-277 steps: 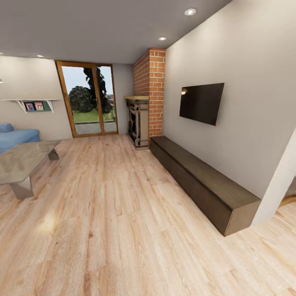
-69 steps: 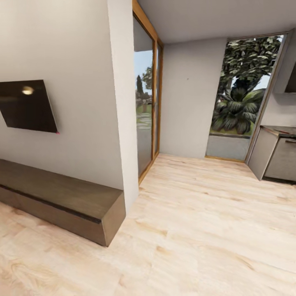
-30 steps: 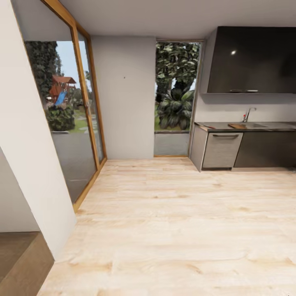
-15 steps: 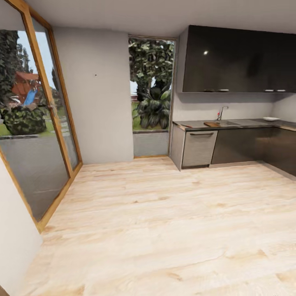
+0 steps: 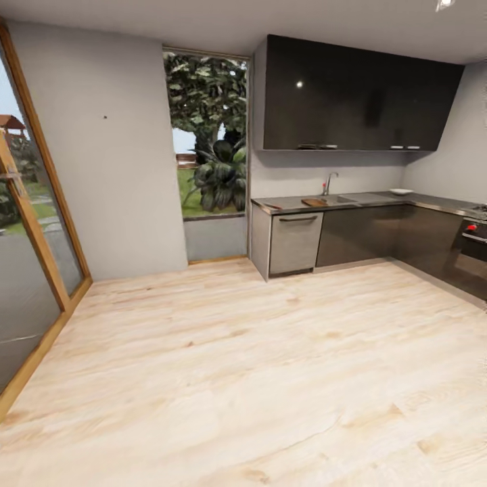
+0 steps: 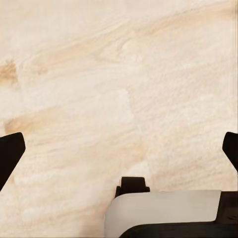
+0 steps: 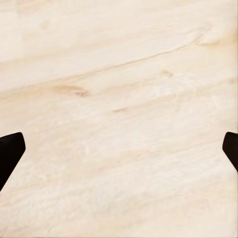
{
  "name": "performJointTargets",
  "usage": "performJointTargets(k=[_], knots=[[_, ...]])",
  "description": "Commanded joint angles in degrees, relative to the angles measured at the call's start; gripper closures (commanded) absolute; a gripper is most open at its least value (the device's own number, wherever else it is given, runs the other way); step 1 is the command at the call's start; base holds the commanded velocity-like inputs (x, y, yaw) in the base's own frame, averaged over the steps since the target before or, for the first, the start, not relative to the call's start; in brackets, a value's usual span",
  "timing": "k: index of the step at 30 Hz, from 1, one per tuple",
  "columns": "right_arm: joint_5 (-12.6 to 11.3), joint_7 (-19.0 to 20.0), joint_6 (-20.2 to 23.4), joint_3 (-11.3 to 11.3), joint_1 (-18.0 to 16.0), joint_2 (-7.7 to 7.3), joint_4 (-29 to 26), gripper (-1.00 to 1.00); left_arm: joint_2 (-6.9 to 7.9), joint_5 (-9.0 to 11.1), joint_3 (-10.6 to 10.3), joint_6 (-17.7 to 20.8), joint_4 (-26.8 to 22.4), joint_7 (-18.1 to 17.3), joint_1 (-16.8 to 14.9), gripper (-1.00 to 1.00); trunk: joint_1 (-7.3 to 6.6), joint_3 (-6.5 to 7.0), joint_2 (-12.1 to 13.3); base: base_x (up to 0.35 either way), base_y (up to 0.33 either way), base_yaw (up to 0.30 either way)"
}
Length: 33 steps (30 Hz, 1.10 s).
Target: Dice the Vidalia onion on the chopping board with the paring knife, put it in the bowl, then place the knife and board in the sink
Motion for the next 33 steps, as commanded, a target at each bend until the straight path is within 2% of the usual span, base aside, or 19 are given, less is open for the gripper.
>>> performJointTargets(k=[1, 33], knots=[[0.01, -0.02, -0.18, 0.00, -0.04, 0.01, 0.04, -1.00, 0.00, 0.05, 0.03, -0.13, -0.03, 0.01, 0.00, -1.00, 0.03, -0.07, -0.02, 0.279, -0.185, -0.093], [0.01, -0.06, -0.20, 0.00, -0.04, 0.06, 0.00, -1.00, 0.00, -0.04, 0.03, -0.13, -0.03, 0.01, 0.01, -1.00, 0.03, -0.09, -0.02, 0.279, -0.186, -0.005]])
